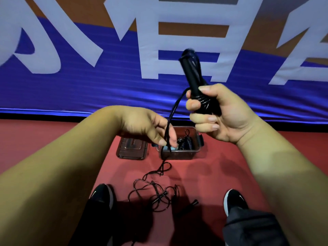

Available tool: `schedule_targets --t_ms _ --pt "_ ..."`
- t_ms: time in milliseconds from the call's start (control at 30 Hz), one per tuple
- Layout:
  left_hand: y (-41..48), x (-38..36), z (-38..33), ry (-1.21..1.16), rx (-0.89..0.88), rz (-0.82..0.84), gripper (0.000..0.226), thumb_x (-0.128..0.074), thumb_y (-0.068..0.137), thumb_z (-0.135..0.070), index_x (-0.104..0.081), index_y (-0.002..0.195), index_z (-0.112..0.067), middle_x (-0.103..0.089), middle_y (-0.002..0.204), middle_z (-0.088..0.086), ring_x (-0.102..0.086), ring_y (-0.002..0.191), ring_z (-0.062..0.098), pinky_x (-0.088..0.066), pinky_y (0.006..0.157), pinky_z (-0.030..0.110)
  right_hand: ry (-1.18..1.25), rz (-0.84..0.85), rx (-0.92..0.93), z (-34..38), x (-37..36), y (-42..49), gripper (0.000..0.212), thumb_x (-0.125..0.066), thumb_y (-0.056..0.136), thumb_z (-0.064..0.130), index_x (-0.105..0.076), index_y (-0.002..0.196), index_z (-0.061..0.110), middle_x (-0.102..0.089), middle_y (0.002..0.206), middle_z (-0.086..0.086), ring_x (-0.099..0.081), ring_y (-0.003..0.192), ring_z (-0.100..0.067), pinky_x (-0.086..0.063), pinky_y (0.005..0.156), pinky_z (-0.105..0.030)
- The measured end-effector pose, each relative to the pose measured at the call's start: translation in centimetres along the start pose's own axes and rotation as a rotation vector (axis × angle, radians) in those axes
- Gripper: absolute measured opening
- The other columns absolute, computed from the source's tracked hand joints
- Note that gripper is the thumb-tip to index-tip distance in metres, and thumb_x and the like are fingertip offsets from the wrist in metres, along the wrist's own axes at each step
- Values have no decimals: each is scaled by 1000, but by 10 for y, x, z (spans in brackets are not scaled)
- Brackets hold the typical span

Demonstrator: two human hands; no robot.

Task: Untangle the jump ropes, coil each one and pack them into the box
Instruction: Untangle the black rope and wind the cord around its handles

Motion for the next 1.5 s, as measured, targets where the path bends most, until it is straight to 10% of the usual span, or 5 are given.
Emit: schedule_targets --t_ms 233,533,833,1300,1500 --pt "19 -9 19 -36 64 -55 29 -60 95 14 -64 117 -4 -70 128 19 -64 112 22 -49 104 38 131 64 194 20 -6 0 19 -48 97 34 -54 108 19 -52 84 6 -22 52 -9 -25 41 -19" --pt "15 32 -27 -330 -156 -819 10 -57 102 6 -58 105 -4 -67 82 14 -71 66 16 -63 64 28 68 216 71 11 -18 -3 23 -56 97 30 -58 115 16 -53 84 2 -25 53 -10 -28 41 -21" --pt "-16 66 -39 -348 -324 -1459 16 -52 96 -7 -47 96 -23 -68 105 11 -75 93 28 -65 78 43 -68 81 -34 0 -7 -5 27 -55 96 30 -63 115 13 -53 83 0 -25 51 -10 -26 41 -22" --pt "-12 13 2 159 229 -345 18 -65 96 8 -68 105 -8 -78 94 14 -74 94 39 -60 80 39 -572 -289 30 -3 3 10 8 -63 101 13 -62 108 10 -65 84 -10 -32 52 -18 -28 51 -30" --pt "-16 28 5 537 373 -484 57 -68 89 -6 -52 142 -18 -71 119 14 -64 90 25 -58 85 46 -760 -290 -38 -8 6 12 7 -68 97 14 -61 96 16 -68 82 -10 -34 54 -20 -32 50 -29"
Point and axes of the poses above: each hand's wrist, its own y-axis towards the middle knuckle, its own x-axis out of the back of the hand, z = x × y, the point moved 5 cm from there along y, towards the middle knuckle
